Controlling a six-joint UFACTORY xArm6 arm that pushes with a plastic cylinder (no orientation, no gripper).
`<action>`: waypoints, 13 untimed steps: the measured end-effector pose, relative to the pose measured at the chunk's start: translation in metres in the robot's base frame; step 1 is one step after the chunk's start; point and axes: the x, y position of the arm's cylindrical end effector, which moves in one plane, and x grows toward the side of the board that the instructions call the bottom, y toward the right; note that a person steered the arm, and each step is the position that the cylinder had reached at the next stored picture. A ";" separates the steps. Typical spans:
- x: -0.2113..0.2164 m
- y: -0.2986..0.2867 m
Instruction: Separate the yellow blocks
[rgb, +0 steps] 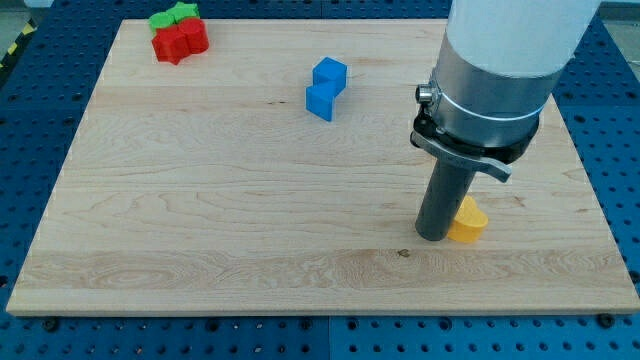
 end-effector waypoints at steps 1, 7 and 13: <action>-0.016 -0.003; -0.002 0.030; -0.011 0.090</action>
